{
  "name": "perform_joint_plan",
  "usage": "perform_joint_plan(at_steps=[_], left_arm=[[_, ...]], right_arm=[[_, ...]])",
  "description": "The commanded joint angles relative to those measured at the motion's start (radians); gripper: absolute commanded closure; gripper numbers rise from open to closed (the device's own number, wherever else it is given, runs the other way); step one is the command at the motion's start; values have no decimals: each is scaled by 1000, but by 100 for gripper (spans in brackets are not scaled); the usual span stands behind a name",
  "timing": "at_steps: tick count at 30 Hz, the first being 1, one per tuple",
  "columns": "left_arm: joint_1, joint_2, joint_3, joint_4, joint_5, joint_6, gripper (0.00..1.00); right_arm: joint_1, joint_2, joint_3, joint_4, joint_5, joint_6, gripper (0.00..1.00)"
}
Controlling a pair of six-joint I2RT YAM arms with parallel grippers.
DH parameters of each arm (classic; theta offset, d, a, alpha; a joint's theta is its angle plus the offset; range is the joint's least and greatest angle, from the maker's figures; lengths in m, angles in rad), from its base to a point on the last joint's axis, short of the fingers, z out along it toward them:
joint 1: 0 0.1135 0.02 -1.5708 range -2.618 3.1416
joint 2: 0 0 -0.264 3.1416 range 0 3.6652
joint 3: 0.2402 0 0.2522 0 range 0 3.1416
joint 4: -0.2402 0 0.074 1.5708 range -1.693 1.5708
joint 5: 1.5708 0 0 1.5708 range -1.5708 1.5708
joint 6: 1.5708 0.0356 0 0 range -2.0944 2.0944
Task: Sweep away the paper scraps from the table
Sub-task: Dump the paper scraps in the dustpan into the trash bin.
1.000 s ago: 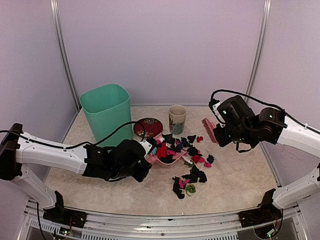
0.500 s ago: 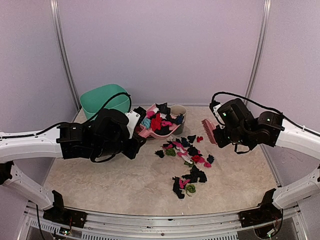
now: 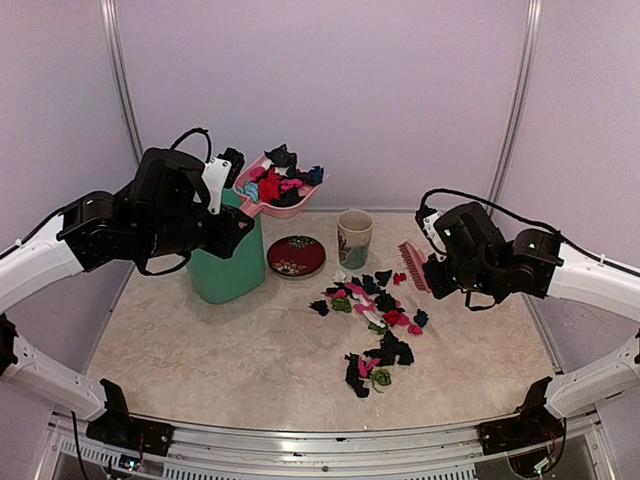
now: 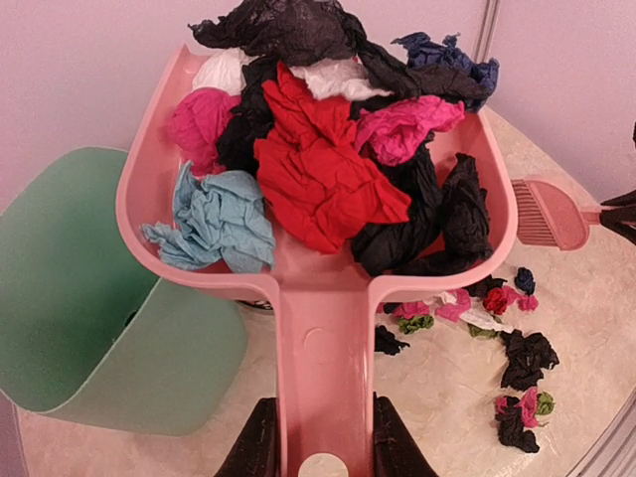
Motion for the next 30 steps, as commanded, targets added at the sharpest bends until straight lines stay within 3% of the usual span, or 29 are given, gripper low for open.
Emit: perform_joint_plan(at_steps=[1,14,24,30], left_arm=[[39,-46,73,-94,-20,-23,100],[239,-119,86,-219,75,-111,100],[511,-134,4,-153,494,-114,100],[732,-135,-75,-77,825,-132,100]], right_arm=[[-11,-26,-9,45,-14,-9,100],[-12,-20,-23,77,-40,-12,100],[-13,-33,-41,85,-52,7,100],[-12,-59,-60,80,-52,24,100]])
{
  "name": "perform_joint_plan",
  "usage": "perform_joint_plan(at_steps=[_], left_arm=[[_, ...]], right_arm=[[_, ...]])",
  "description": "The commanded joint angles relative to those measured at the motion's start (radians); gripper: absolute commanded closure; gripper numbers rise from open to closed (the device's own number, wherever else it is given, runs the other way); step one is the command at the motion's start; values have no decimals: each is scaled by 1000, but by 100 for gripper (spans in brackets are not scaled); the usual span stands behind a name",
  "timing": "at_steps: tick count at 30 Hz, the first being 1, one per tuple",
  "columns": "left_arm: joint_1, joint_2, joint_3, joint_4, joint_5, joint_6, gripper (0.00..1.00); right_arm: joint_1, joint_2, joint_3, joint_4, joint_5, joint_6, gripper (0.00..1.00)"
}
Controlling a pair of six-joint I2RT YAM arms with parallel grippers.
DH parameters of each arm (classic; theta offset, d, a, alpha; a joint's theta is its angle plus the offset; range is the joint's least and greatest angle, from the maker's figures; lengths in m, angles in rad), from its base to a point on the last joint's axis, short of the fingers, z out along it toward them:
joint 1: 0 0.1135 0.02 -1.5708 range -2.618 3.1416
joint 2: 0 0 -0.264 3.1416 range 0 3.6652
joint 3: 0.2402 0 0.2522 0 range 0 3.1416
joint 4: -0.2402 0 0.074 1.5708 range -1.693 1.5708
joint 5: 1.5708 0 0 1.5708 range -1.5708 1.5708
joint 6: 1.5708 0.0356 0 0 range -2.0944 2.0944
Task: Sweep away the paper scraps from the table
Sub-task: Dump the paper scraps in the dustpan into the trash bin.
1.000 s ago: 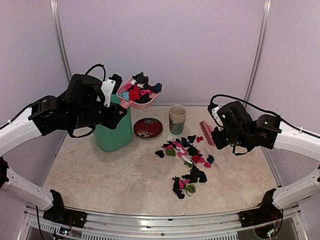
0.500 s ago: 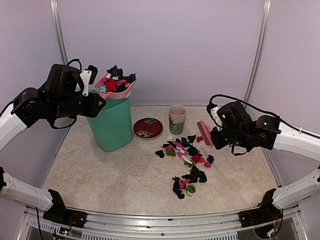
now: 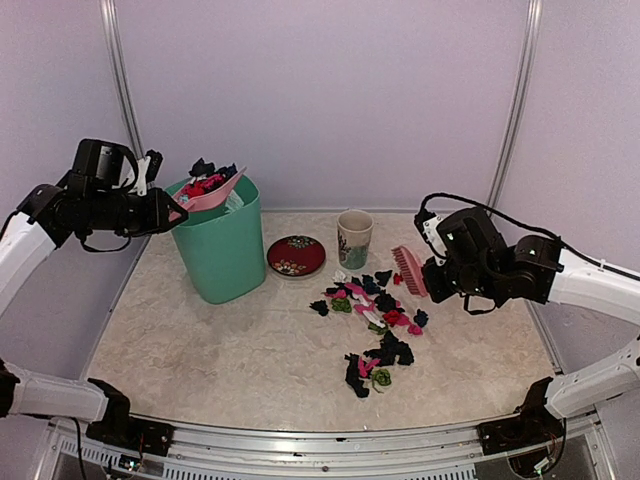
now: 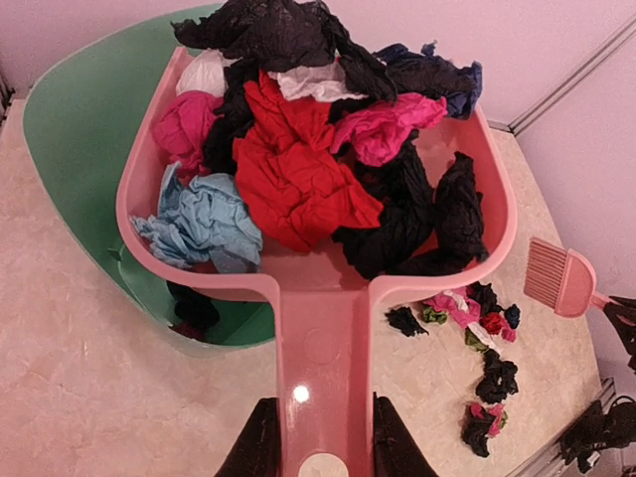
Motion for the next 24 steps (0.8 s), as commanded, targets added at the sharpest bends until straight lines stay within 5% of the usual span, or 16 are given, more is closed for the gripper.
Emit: perform_joint_plan(at_steps=[1,12,24], left_arm=[[168,-4,-58,110,344,-19,100],[411,-24,-239,460,864,-329,100],[497,-67,-494,1047,1032,-890,100]], right_arm=[[-8,-42,-15,22,4,24,100],[-8,-56,-39,26,-1,41,100],[-9,-51,-46,42,-10,42,100]])
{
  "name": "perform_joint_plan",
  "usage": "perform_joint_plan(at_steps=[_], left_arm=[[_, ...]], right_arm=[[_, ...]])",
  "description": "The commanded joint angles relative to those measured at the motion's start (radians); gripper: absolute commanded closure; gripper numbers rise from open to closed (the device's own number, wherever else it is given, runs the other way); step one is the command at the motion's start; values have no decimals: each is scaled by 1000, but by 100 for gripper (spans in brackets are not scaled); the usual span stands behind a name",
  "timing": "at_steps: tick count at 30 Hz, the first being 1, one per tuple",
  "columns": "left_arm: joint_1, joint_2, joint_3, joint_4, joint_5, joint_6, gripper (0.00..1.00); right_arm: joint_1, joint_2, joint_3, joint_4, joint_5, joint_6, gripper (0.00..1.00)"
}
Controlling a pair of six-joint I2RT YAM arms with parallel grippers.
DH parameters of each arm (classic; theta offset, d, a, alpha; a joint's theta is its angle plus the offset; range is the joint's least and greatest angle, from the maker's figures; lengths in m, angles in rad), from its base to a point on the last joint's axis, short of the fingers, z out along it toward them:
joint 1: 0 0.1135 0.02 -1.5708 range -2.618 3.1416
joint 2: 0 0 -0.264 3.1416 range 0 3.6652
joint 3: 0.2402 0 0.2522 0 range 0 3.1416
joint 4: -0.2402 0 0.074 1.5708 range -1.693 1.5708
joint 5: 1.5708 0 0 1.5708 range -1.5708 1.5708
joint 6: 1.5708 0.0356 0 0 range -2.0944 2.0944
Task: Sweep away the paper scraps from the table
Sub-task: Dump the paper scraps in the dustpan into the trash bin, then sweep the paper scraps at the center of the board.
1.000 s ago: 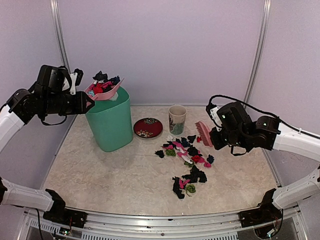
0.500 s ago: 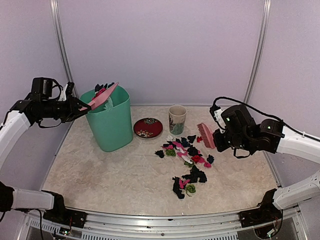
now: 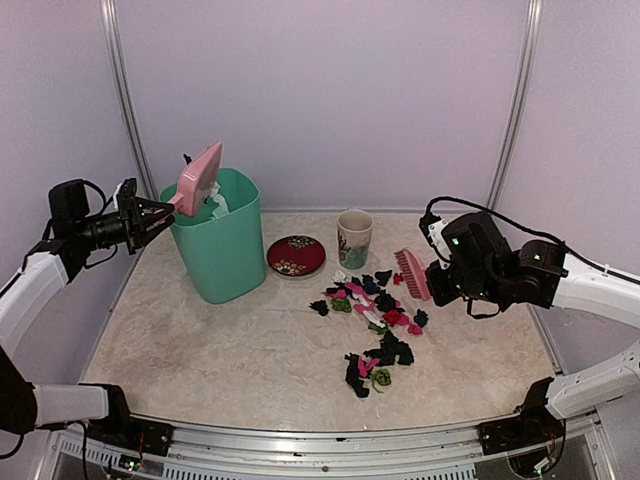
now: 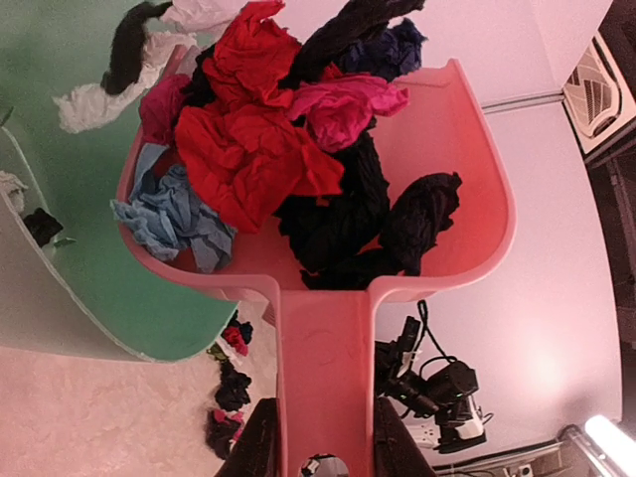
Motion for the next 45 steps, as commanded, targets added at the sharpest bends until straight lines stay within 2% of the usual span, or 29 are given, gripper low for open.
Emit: perform_joint_plan(at_steps=[1,2,5,8,13,15,18,26,30,37,41,43,45], left_arm=[[12,-13,-56,314,90,-265,100],[10,-11,-67,350,93,-302,100],[11,-4,-139,622,101,-525,100],[13,11,-183,784,92,-678,100],[13,51,-258,1173,42,-1001,100],[12,59,-272,1270,15,-1075,100],[12,52,-270,1288,-12,-1093,100],[13,37,-253,1205,6,-1035,100],[11,16,-203,1034,42,-899,100],[-29,-53,-25,411,56,-344,100],[-111,-46,140,-49,-38,36,100],[-147,-40,198,-193,-102,156,100],[-178,-44,226,-266,-167,229,100]], right_arm=[[-8,-16,-10,40,-4,13,100],[-7,-15,-10,42,-6,13,100],[-7,-10,-10,47,-12,15,100],[-7,-6,-10,54,-16,13,100],[-8,-7,-2,53,-12,9,100],[-8,-7,1,53,-9,5,100],[-8,-3,6,54,-7,1,100],[-8,-2,11,57,0,-11,100],[-12,0,21,57,15,-41,100],[-38,28,59,63,61,-176,100],[-74,69,64,100,97,-301,100],[-97,91,49,158,104,-394,100],[-129,115,38,210,103,-468,100]])
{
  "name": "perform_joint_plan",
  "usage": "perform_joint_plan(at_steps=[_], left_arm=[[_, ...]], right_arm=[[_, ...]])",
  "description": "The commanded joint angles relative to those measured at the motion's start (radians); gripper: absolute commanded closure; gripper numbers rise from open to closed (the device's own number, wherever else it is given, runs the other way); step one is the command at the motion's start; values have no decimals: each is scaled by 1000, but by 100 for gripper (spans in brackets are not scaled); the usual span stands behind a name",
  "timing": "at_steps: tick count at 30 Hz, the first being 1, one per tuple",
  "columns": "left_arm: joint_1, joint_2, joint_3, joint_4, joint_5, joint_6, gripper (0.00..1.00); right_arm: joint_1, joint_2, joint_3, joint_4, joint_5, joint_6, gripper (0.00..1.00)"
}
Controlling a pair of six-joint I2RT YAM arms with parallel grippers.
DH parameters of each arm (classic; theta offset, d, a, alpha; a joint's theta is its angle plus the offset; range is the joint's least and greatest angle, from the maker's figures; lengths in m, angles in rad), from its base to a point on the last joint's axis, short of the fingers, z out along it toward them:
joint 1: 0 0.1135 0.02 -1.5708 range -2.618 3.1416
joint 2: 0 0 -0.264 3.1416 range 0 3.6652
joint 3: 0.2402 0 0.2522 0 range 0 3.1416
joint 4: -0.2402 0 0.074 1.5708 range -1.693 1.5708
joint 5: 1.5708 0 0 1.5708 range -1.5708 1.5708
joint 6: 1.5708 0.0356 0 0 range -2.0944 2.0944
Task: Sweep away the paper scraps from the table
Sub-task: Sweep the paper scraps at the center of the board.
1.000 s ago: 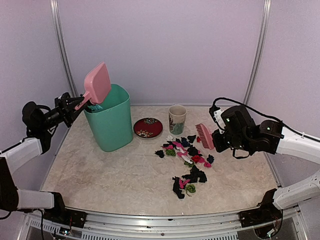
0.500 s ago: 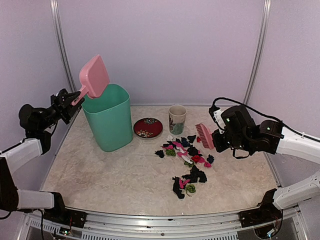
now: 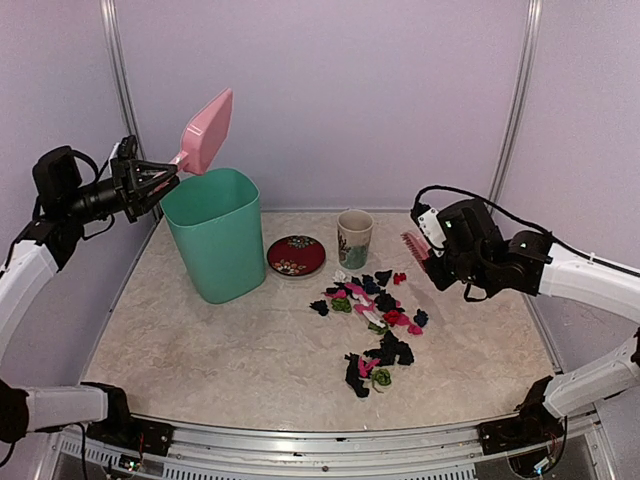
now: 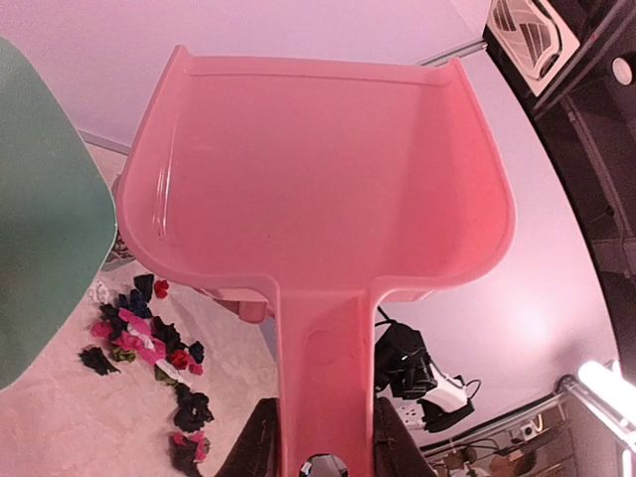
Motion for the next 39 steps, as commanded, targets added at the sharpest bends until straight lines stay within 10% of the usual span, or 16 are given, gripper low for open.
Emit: perform_joint_plan(at_steps=[1,16,39], left_arm=[[-65,-13,80,-405,-159,379,100],[-435,2,190,-706,-739,652,100],[-598,56,199,-750,-940,696,100]], right_arm=[[-68,51,-7,156,31,-229,100],[-202,323,-31,436,-171,-601,100],[-15,430,-3,365,-533,-631,100]])
